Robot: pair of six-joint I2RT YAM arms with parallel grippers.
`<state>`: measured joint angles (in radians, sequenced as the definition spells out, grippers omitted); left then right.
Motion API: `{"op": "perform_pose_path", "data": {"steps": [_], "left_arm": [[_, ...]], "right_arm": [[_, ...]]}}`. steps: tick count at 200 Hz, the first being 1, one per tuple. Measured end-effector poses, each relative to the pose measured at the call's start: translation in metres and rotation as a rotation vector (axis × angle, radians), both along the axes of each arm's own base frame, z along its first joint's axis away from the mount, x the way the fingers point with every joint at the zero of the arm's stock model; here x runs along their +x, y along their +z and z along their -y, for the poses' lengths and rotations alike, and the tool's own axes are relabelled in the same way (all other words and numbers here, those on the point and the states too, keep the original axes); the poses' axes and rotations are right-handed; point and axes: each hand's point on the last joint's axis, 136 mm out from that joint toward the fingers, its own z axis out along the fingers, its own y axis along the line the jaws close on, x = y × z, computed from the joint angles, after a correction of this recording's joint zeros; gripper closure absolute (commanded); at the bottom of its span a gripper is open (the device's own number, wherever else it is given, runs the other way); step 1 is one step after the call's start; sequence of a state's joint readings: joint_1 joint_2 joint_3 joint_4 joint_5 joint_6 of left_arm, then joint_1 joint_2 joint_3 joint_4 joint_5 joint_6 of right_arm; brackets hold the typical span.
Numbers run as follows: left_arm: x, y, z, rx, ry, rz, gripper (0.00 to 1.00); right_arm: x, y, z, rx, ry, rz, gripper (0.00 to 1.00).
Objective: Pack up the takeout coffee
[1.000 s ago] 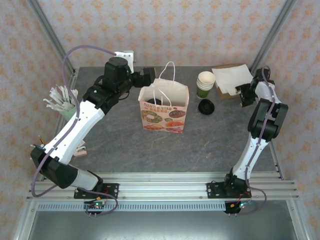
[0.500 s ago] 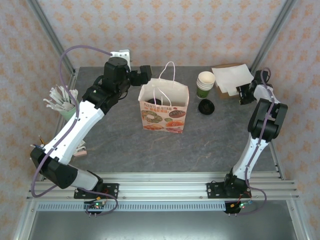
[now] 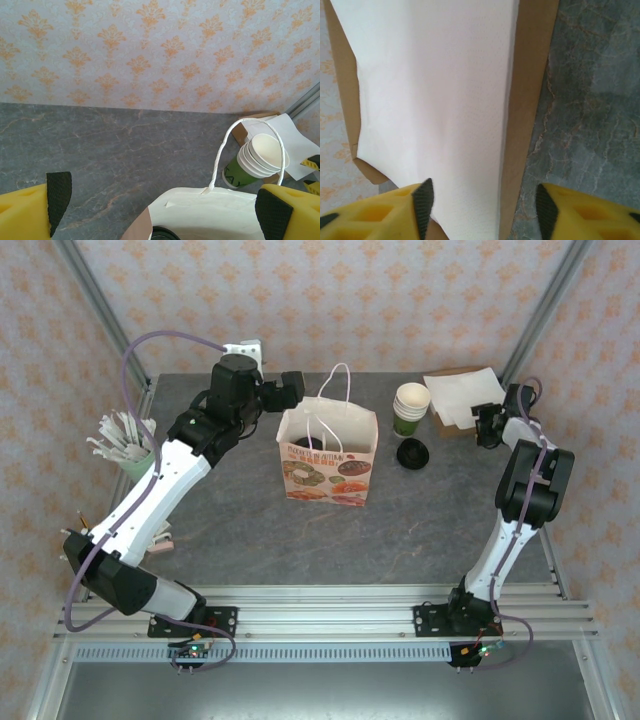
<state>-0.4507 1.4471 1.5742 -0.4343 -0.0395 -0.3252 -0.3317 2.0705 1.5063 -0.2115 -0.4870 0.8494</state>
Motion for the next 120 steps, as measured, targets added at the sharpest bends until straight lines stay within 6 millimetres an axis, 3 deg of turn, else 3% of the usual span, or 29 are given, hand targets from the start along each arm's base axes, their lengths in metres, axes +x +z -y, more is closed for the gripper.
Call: {"op": "perform_pose_path", "data": {"steps": [71, 98, 120], "left_arm": [[0.009, -0.001, 0.005, 0.003, -0.001, -0.005, 0.00], [0.011, -0.003, 0.006, 0.007, -0.007, -0.010, 0.00], [0.010, 0.000, 0.011, 0.015, -0.056, -0.004, 0.00]], "right_arm": [[0.003, 0.006, 0.000, -0.011, -0.020, 0.029, 0.99], [0.004, 0.021, 0.000, -0.032, -0.007, 0.061, 1.00], [0.005, 0.051, -0.003, -0.079, 0.029, 0.132, 1.00]]}}
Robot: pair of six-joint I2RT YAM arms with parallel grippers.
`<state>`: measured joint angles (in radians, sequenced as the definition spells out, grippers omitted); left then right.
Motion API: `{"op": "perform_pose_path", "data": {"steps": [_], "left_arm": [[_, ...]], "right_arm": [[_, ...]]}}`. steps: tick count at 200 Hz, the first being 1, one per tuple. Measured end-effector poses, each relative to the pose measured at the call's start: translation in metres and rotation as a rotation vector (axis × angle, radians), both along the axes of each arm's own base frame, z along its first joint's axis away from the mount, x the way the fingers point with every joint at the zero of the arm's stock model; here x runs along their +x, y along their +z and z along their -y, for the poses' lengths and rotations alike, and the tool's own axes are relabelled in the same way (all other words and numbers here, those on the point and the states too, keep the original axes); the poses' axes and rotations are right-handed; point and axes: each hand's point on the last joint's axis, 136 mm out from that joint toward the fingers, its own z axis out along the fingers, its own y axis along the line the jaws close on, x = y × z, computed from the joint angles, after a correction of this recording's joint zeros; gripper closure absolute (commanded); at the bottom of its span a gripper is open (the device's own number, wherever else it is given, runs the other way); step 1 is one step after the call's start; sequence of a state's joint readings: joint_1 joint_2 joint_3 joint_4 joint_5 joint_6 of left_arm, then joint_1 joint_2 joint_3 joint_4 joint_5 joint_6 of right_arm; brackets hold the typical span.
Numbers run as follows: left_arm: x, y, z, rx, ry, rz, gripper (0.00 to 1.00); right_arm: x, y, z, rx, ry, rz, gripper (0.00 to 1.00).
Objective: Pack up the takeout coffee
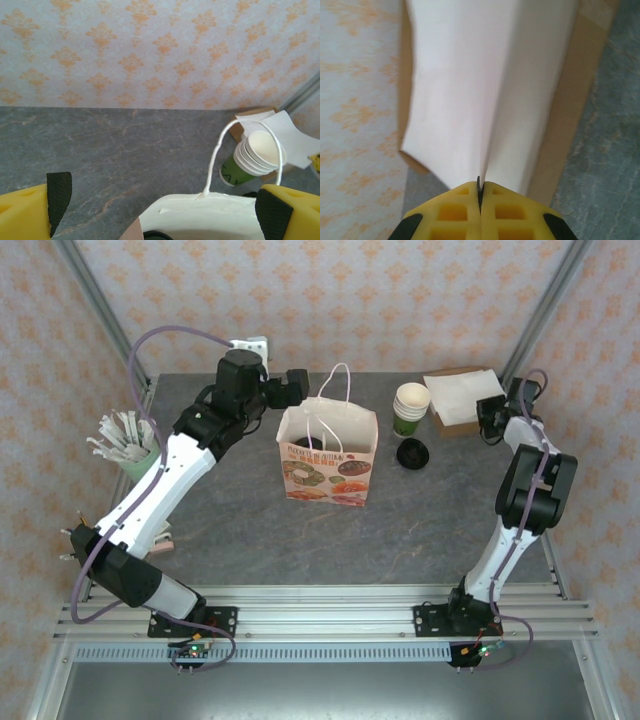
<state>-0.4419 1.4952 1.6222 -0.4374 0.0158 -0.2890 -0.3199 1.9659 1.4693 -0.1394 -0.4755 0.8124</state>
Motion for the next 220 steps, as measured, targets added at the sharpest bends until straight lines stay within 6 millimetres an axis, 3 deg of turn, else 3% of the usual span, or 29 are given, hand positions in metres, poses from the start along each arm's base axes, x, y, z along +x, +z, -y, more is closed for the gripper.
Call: {"op": "perform_pose_path", "data": {"steps": [17, 31, 53, 81, 123, 149, 172, 194, 220], "left_arm": [[-0.001, 0.010, 0.009, 0.017, -0.085, 0.022, 0.00], [-0.003, 0.022, 0.018, 0.039, -0.171, 0.057, 0.00], [-0.012, 0.045, 0.044, 0.082, -0.372, 0.134, 0.00], [-0.025, 0.069, 0.077, 0.140, -0.622, 0.243, 0.01], [-0.038, 0.075, 0.106, 0.204, -0.869, 0.312, 0.07], [-0.044, 0.068, 0.110, 0.265, -0.932, 0.322, 0.12], [-0.044, 0.062, 0.108, 0.308, -0.925, 0.330, 0.13], [-0.044, 0.056, 0.098, 0.355, -0.877, 0.327, 0.13], [-0.050, 0.060, 0.085, 0.394, -0.844, 0.351, 0.15]], "right_arm": [[-0.006, 0.035, -0.009, -0.053, 0.047, 0.074, 1.00], [-0.013, 0.076, -0.026, -0.117, 0.114, 0.155, 1.00], [-0.031, 0.157, -0.073, -0.244, 0.250, 0.324, 1.00], [-0.082, 0.254, -0.154, -0.372, 0.433, 0.563, 1.00], [-0.156, 0.355, -0.236, -0.487, 0.612, 0.767, 1.00], [-0.198, 0.391, -0.279, -0.484, 0.676, 0.832, 1.00], [-0.226, 0.406, -0.300, -0.470, 0.702, 0.853, 1.00], [-0.240, 0.417, -0.319, -0.442, 0.728, 0.869, 1.00], [-0.242, 0.417, -0.344, -0.396, 0.763, 0.863, 1.00]]}}
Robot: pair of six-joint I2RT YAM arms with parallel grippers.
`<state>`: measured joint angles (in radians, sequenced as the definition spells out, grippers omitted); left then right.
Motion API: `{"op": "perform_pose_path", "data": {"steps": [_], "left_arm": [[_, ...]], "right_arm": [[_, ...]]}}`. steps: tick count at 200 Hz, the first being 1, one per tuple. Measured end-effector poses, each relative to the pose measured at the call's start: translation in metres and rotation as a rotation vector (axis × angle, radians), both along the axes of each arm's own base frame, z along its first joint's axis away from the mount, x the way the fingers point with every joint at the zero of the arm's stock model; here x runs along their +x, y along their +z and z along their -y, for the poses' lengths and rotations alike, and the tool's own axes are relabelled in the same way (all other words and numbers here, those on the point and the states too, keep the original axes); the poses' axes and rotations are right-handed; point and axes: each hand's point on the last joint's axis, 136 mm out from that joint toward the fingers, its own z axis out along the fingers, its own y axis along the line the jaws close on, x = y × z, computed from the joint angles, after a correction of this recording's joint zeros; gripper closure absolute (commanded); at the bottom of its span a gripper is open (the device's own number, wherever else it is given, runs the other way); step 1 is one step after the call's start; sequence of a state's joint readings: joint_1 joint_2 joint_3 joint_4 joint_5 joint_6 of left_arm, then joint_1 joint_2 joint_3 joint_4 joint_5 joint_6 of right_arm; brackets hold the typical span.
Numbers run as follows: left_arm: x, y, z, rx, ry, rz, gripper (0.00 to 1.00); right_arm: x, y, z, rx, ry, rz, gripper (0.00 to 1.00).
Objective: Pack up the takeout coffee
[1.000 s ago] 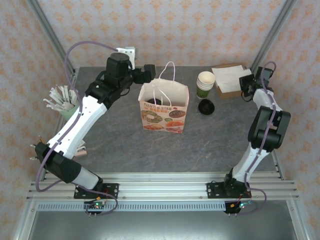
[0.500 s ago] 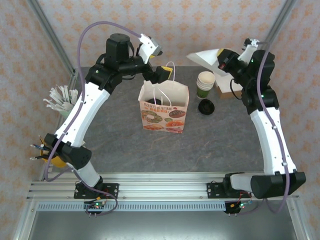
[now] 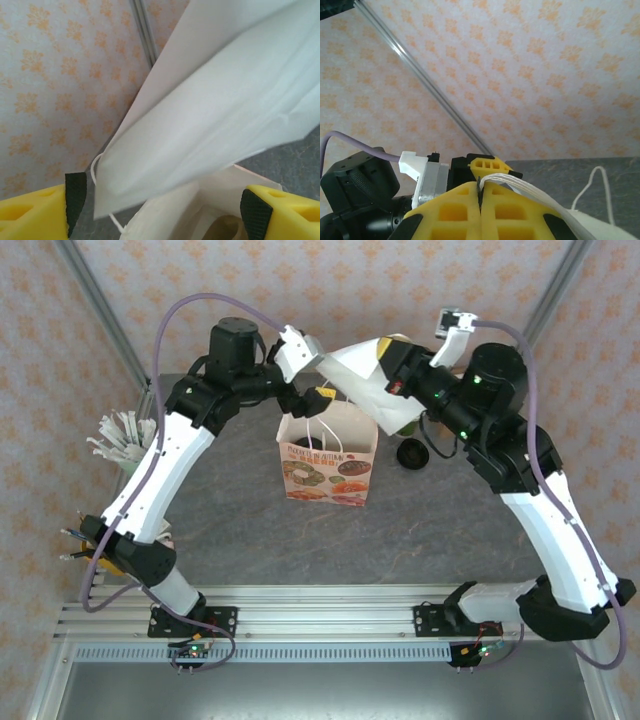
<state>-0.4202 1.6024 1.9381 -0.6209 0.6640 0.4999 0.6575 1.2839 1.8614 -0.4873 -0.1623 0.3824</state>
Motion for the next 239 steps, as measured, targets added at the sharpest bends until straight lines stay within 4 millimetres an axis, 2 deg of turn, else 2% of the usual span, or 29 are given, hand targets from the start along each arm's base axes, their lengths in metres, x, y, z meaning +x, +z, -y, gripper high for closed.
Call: {"op": "perform_pose_path", "data": {"steps": [17, 30, 50, 60, 88, 127, 162, 206, 239], "left_arm": [[-0.003, 0.004, -0.016, 0.005, 0.039, 0.021, 0.15], [-0.003, 0.008, -0.036, 0.013, 0.089, 0.040, 0.14], [-0.004, 0.008, -0.065, 0.035, 0.173, 0.061, 0.14], [-0.006, 0.004, -0.072, 0.047, 0.197, 0.061, 0.15], [-0.009, -0.013, -0.073, 0.058, 0.201, 0.024, 0.15], [-0.001, -0.047, -0.079, 0.082, 0.258, -0.054, 0.14], [-0.001, -0.045, -0.088, 0.072, 0.304, -0.052, 0.13], [-0.007, -0.040, -0.104, 0.043, 0.359, -0.040, 0.12], [-0.010, -0.050, -0.105, 0.030, 0.374, -0.076, 0.12]], "right_arm": [[0.006, -0.013, -0.019, -0.008, 0.021, -0.039, 1.00], [0.014, -0.026, -0.030, -0.019, 0.025, -0.069, 1.00], [0.028, -0.049, -0.037, -0.047, 0.003, -0.112, 1.00], [0.035, -0.059, -0.040, -0.063, -0.013, -0.128, 1.00], [0.047, -0.072, -0.045, -0.093, -0.038, -0.146, 1.00], [0.053, -0.085, -0.052, -0.077, -0.032, -0.195, 1.00], [0.055, -0.110, -0.052, -0.090, -0.046, -0.265, 1.00], [0.059, -0.152, -0.045, -0.129, -0.111, -0.377, 1.00], [0.079, -0.195, -0.053, -0.223, -0.253, -0.468, 1.00]]}}
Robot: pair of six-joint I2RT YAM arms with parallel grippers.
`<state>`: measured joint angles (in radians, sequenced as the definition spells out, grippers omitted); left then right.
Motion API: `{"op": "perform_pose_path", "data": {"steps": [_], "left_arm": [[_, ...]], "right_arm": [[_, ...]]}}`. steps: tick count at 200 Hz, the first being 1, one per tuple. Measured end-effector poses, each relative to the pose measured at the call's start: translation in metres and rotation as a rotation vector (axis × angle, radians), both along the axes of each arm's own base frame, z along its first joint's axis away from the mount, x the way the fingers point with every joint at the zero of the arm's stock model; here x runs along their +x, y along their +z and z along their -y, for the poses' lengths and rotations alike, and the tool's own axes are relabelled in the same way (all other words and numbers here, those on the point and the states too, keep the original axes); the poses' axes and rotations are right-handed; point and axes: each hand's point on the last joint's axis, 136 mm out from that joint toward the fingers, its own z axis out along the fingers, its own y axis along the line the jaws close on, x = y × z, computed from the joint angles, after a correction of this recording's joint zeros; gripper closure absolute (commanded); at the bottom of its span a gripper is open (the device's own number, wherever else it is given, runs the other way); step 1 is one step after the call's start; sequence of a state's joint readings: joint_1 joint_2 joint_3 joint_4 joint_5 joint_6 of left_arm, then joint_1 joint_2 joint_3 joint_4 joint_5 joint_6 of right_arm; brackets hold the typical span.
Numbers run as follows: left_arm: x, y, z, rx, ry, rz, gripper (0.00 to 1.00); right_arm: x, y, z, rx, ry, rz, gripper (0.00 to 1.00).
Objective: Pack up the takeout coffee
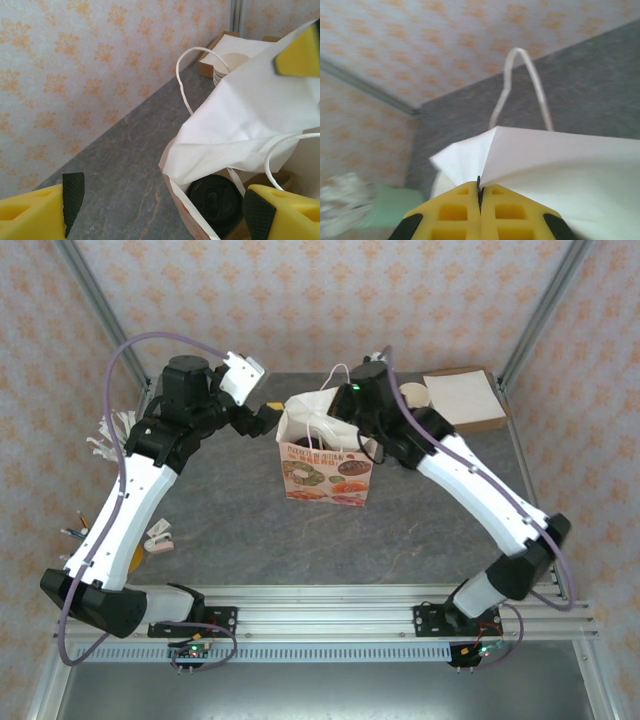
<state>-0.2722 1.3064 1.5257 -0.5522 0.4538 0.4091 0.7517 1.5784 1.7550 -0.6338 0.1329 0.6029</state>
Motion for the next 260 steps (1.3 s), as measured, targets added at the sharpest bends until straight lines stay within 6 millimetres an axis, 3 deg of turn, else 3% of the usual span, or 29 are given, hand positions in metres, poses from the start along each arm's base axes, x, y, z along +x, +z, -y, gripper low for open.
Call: {"op": "perform_pose_path", "data": {"steps": [37, 62, 104, 131, 137, 150, 171, 198, 218, 226, 240, 250, 260], "left_arm": [[-0.005, -0.014, -0.004, -0.015, 0.031, -0.036, 0.12], [-0.008, -0.018, -0.008, -0.024, 0.045, -0.046, 0.11], [-0.006, -0.020, -0.010, -0.043, 0.060, -0.044, 0.11], [-0.005, -0.025, -0.010, -0.051, 0.061, -0.055, 0.10], [-0.005, -0.025, -0.010, -0.056, 0.064, -0.059, 0.09], [-0.003, -0.024, -0.011, -0.074, 0.075, -0.061, 0.05], [0.005, -0.024, -0.023, -0.112, 0.141, -0.060, 0.00], [0.012, -0.029, -0.063, -0.154, 0.329, -0.061, 0.00], [0.011, -0.036, -0.101, -0.189, 0.497, -0.057, 0.00], [0.009, -0.042, -0.117, -0.192, 0.561, -0.059, 0.00], [0.006, -0.061, -0.137, -0.186, 0.644, -0.075, 0.00], [0.004, -0.084, -0.149, -0.172, 0.688, -0.105, 0.00], [0.003, -0.114, -0.160, -0.146, 0.720, -0.155, 0.00]], "right_arm": [[0.009, -0.046, -0.023, -0.177, -0.056, -0.087, 1.00], [0.005, -0.079, -0.016, -0.250, -0.077, -0.180, 1.00], [-0.002, -0.111, -0.011, -0.212, -0.050, -0.330, 0.97], [0.005, -0.127, -0.003, -0.204, -0.051, -0.411, 0.93], [0.007, -0.129, -0.003, -0.205, -0.053, -0.423, 0.89], [0.013, -0.132, -0.002, -0.219, -0.055, -0.442, 0.70], [0.017, -0.121, -0.007, -0.222, -0.028, -0.429, 0.56], [0.014, -0.078, -0.004, -0.191, 0.011, -0.330, 0.40], [0.007, -0.034, 0.014, -0.182, 0.016, -0.212, 0.08], [0.003, -0.014, 0.030, -0.184, -0.014, -0.146, 0.00], [-0.005, 0.010, 0.066, -0.204, -0.092, -0.037, 0.00], [-0.012, 0.014, 0.097, -0.226, -0.162, 0.015, 0.00], [-0.018, 0.007, 0.141, -0.259, -0.278, 0.046, 0.00]]}}
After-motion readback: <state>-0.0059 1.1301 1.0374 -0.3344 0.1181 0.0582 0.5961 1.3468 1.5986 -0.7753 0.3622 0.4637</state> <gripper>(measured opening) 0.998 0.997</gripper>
